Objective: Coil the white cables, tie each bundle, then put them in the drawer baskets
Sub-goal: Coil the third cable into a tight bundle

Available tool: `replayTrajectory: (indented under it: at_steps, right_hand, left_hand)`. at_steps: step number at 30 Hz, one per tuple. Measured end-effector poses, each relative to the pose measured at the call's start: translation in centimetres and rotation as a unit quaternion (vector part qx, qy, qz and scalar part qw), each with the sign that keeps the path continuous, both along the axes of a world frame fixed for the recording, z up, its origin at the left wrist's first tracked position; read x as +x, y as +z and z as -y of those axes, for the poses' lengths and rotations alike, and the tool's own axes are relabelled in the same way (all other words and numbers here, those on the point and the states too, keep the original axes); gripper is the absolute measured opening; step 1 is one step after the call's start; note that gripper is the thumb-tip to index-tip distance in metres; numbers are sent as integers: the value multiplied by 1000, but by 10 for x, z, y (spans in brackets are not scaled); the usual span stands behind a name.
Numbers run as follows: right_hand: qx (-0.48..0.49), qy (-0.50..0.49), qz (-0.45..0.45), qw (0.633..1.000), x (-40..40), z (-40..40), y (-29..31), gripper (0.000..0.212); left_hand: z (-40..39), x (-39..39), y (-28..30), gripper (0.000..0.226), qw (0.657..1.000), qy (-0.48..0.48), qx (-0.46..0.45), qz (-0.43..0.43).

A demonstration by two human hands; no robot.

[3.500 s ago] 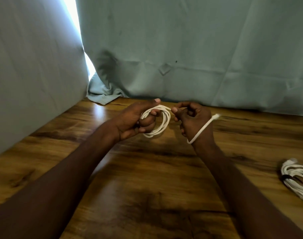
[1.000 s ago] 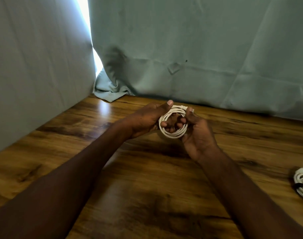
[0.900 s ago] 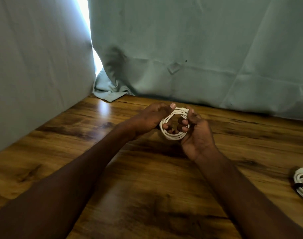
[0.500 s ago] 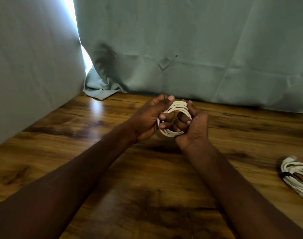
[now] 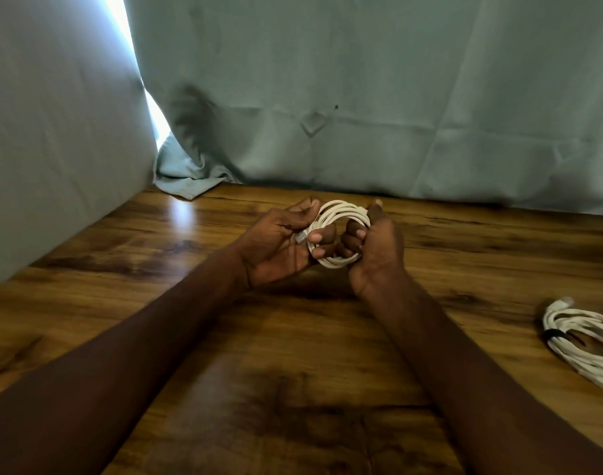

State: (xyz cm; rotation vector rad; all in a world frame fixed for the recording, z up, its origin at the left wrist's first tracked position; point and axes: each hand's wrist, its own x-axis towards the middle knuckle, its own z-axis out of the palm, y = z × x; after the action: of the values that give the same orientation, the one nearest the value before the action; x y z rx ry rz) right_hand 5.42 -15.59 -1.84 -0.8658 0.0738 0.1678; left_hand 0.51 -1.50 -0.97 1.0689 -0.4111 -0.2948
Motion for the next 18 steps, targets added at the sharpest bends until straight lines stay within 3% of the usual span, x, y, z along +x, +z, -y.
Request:
replayTrajectory:
  at_steps: [2,7,11,15,18]
  right_hand:
    - [-34,26,41,998,3,4,-2,37]
    - [-88,87,47,991,0,4,-5,29]
    - [-167,28,144,975,-17,-1,2,25]
    - [-252,-87,252,930,-11,0,2,29]
    - [-275,-107,271,916,-8,-1,0,30]
  left_hand:
    - [-3,1,-3,28,1000,7,-6,-12]
    - [-13,-5,2,34,998,-40,52,-17]
    - [-13,-7,7,37,995,-66,72,-18]
    - [-5,-8,0,42,993,-86,-22,-72]
    - [5,-5,-5,40,993,-71,-62,-67]
